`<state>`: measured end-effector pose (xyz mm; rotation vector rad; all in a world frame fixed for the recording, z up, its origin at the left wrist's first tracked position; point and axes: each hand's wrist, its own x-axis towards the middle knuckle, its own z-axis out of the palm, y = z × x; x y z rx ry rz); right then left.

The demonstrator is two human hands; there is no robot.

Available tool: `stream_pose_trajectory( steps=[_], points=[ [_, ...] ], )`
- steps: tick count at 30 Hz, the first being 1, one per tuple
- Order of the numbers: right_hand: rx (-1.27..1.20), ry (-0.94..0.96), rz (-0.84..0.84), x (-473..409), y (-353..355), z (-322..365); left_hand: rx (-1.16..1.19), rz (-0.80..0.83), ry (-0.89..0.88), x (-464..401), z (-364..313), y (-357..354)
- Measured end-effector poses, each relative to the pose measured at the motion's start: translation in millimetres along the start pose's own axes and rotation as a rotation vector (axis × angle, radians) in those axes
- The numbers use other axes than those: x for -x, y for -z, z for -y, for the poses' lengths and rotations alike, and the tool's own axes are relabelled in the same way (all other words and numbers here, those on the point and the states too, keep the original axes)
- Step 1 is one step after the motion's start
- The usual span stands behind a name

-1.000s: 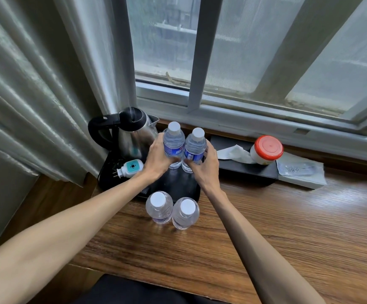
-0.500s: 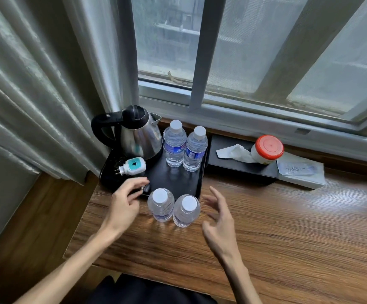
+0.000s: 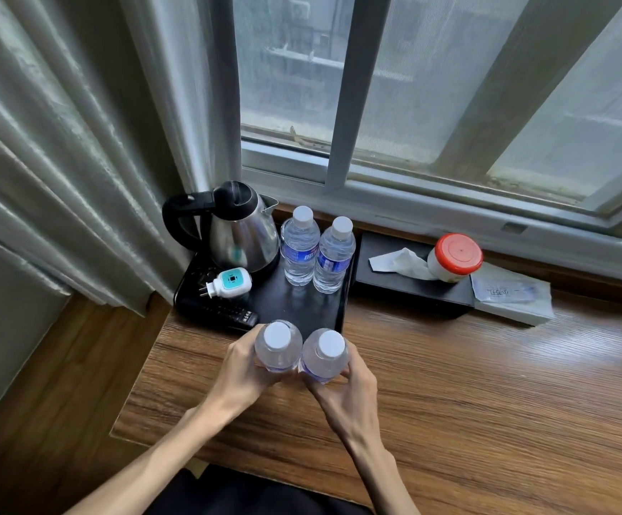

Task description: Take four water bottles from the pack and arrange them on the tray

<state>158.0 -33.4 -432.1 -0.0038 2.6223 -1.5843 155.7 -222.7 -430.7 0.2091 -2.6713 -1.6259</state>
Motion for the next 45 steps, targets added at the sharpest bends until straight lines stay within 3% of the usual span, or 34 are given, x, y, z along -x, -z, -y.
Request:
stream_pose_trajectory(
  steps=[8, 15, 18, 27, 36, 45],
  points=[
    [-0.075, 0.111, -0.168, -51.7, 12.8, 34.4, 0.046, -0.104, -0.117, -53.1, -44.0, 10.4],
    [-0.039, 0.056, -0.231, -92.3, -6.0, 20.4, -0.072, -0.192, -0.082, -85.0, -41.5, -12.8],
    [-0.069, 0.004, -0.248, -98.5, -11.8, 16.0, -0.021, -0.245, 0.030, -92.0, -26.6, -19.9],
    [-0.141, -0.110, -0.269, -106.5, -30.5, 12.6, -0.024, -0.250, 0.129, -107.6, -10.0, -25.0],
    [-0.134, -0.075, -0.266, -104.1, -36.7, 6.1, -0.015, -0.228, 0.054, -107.9, -3.2, -27.8],
    [-0.057, -0.016, -0.201, -88.4, -22.3, 14.8, -0.005, -0.087, 0.001, -90.8, -16.5, -9.7]
  ],
)
